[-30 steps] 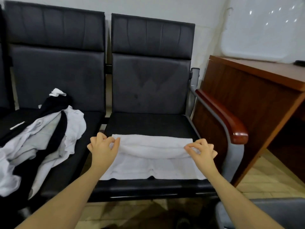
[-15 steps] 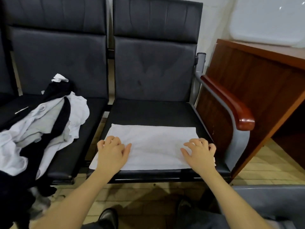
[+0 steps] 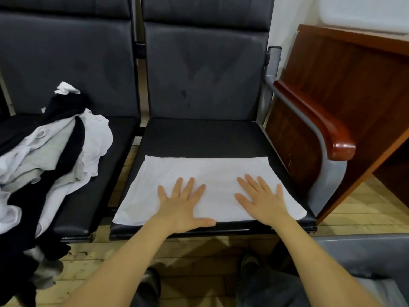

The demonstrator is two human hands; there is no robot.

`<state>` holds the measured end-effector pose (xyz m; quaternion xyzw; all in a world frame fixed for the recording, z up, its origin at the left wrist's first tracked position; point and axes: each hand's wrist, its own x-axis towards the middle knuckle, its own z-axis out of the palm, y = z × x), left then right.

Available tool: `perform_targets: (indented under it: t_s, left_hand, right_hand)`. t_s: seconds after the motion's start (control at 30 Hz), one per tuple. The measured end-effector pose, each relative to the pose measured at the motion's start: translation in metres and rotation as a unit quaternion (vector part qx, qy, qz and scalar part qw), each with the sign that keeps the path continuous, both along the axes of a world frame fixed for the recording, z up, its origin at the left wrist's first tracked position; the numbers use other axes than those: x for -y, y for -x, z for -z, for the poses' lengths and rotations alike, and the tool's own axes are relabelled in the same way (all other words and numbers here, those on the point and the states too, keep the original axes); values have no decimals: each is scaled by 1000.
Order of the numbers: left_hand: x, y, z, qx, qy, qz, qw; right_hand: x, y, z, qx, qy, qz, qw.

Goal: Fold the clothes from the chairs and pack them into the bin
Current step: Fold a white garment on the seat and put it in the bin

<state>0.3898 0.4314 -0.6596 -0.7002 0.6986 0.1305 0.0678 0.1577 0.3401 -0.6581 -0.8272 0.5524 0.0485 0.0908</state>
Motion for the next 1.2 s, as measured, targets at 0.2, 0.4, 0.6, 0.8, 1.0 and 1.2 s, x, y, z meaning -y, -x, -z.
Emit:
perform_targets:
  t_s: [0.2,0.4,0.6,0.8,1.0,1.2]
  left_hand:
    - [-7,-13,-20,-151,125,-110,974]
    - [2,-43,-19,-115,202,-178,956]
    - [23,-76,-14,-46,261,-274,924]
    - [39,-97,1,-11,271,-313,910]
    - [35,-121,9,-36,342,-339,876]
    - [28,-114,7,-81,362,-309,876]
  right_hand:
    - [-8,-19,-14,95,57,30,993]
    - [-1,-67,-12,180,70,-74,978]
    - [13,-103,-8,190,100,-65,974]
    - [25,-120,5,158,92,-50,982]
    - [27,-115,8,133,95,-56,985]
    - [21,-103,2,104,95,-79,987]
